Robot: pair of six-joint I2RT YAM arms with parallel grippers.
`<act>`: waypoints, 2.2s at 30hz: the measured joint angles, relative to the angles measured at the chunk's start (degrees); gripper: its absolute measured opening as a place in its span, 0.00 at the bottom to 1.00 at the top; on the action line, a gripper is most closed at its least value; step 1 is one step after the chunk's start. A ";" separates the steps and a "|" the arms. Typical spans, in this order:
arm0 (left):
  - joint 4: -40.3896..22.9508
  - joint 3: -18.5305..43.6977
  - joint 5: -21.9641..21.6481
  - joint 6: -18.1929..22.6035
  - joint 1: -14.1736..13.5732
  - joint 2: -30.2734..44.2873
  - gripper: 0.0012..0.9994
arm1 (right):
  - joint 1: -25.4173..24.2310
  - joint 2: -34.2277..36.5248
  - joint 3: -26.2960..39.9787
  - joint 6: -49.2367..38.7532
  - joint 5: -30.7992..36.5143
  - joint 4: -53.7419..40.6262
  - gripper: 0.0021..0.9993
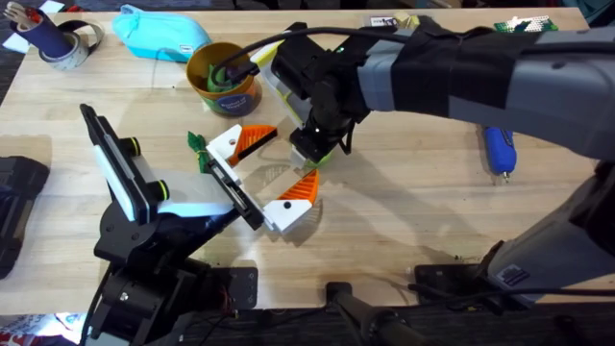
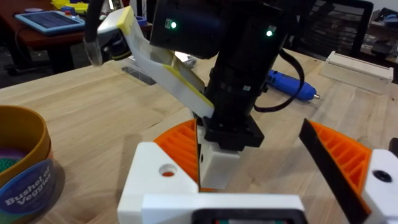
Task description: Pick up the gripper from the table and insert it into the empty holder that is missing its gripper. Then pick up a screw, insert it into the mounting hole, and use the screwdriver to tighten it. Finally, clean up the table by picking up the vegetable and placing it into the bucket.
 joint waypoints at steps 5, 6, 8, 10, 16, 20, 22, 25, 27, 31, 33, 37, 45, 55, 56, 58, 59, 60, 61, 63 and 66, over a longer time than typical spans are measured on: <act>-0.02 0.00 -0.04 -0.07 0.00 0.00 0.99 | -0.11 -0.02 0.00 -0.02 -1.26 -0.39 0.37; 0.00 0.00 -0.06 -0.07 0.00 0.00 0.99 | -0.34 -0.02 0.02 0.00 -2.44 -0.41 0.37; -0.02 0.00 -0.06 -0.07 0.00 0.00 0.99 | -1.06 -0.04 0.15 -0.02 -5.08 -0.03 0.37; -0.02 0.00 -0.06 -0.08 0.00 0.00 0.99 | -2.00 -0.28 0.42 0.00 -6.67 0.51 0.37; 0.00 0.00 -0.06 -0.09 0.00 0.00 0.99 | -3.45 -1.33 0.83 0.04 -8.48 0.88 0.37; 0.00 0.00 -0.06 -0.09 0.00 0.00 0.99 | -2.71 -0.92 0.83 0.00 -8.93 2.08 0.37; -0.02 0.00 -0.06 -0.08 0.00 0.00 0.99 | -2.20 -0.68 0.83 -0.08 -8.96 2.39 0.37; 0.00 0.00 -0.06 -0.09 0.00 0.00 0.99 | -1.60 -0.42 0.83 -0.54 -9.02 2.40 0.37; -0.02 0.00 -0.06 -0.09 0.00 0.00 0.99 | -1.39 -0.26 0.83 -0.91 -9.15 2.42 0.37; 0.00 0.00 -0.06 -0.07 0.00 0.00 0.99 | -1.40 0.21 0.83 -1.17 -9.16 2.38 0.37; -0.02 0.00 -0.06 -0.09 0.00 0.00 0.99 | -1.40 0.79 0.85 -1.23 -9.11 2.41 0.37; -0.02 0.00 -0.06 -0.07 0.00 0.00 0.99 | -1.45 1.05 0.93 -1.36 -9.09 2.45 0.37; -0.02 0.00 -0.06 -0.09 0.00 0.01 0.99 | -1.46 1.34 0.98 -1.59 -8.87 3.07 0.17; -0.02 0.00 -0.08 -0.09 0.00 0.00 0.99 | -1.56 1.49 1.18 -1.75 -7.32 3.66 0.01; -0.02 0.00 -0.07 -0.09 0.00 0.00 0.99 | -1.56 1.49 1.18 -1.75 -7.06 3.66 0.01; -0.02 0.00 -0.08 -0.09 0.00 0.00 0.99 | -1.56 1.47 1.18 -1.75 -6.51 3.64 0.01; -0.02 0.00 -0.08 -0.09 0.00 0.00 0.99 | -1.60 1.48 1.20 -1.75 -6.07 3.55 0.01; 0.00 0.00 -0.07 -0.07 0.00 0.00 0.99 | -1.70 1.49 1.22 -1.75 -5.66 3.44 0.01; -0.01 0.00 -0.06 -0.08 0.00 0.00 0.99 | -1.91 1.49 1.25 -1.75 -5.37 3.30 0.01; -0.01 0.00 -0.08 -0.07 0.00 0.00 0.99 | -2.71 1.49 1.32 -1.75 -5.09 2.99 0.01; -0.02 0.00 -0.08 -0.09 0.00 0.00 0.99 | -4.79 1.46 1.43 -1.73 -4.79 2.50 0.00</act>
